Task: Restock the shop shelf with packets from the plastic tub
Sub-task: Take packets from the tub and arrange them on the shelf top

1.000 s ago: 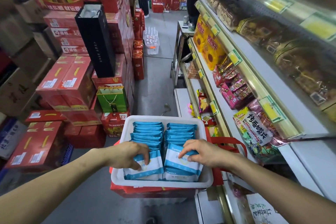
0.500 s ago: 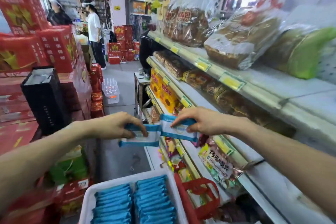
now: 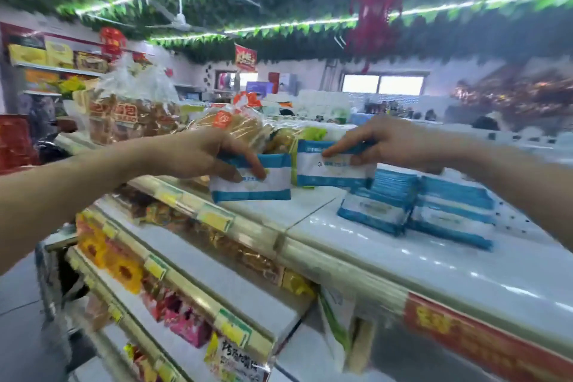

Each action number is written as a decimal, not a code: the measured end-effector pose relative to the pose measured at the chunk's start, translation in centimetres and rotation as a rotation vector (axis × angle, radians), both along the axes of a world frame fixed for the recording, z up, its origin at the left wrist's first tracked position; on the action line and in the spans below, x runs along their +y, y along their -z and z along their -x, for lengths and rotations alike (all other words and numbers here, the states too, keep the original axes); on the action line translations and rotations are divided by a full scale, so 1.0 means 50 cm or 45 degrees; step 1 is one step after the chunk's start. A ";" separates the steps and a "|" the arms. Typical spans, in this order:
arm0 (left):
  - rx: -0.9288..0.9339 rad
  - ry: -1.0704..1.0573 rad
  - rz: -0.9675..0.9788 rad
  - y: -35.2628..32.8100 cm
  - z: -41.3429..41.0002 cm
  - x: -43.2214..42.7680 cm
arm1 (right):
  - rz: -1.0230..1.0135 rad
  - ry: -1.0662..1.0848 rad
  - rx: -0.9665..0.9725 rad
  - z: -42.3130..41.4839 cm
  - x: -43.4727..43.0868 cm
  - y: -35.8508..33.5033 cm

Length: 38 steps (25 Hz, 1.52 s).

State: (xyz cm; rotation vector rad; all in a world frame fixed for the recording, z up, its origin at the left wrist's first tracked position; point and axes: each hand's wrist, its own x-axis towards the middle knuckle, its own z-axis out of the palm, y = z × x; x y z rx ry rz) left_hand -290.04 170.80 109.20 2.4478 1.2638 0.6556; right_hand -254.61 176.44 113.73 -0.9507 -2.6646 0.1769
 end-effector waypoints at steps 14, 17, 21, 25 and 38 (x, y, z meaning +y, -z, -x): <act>0.144 0.464 -0.087 -0.057 -0.458 0.242 | 0.374 0.544 0.266 -0.417 0.007 0.160; 0.095 0.468 -0.062 -0.057 -0.455 0.251 | 0.251 0.545 0.116 -0.404 0.038 0.172; 0.042 0.464 -0.047 -0.055 -0.448 0.253 | -0.099 0.549 -0.039 -0.418 0.072 0.197; 0.032 0.462 -0.017 -0.046 -0.455 0.257 | -0.464 0.480 -0.227 -0.427 0.086 0.232; 0.280 0.730 -0.046 0.007 -0.641 0.281 | -0.409 0.670 -0.318 -0.488 0.043 0.216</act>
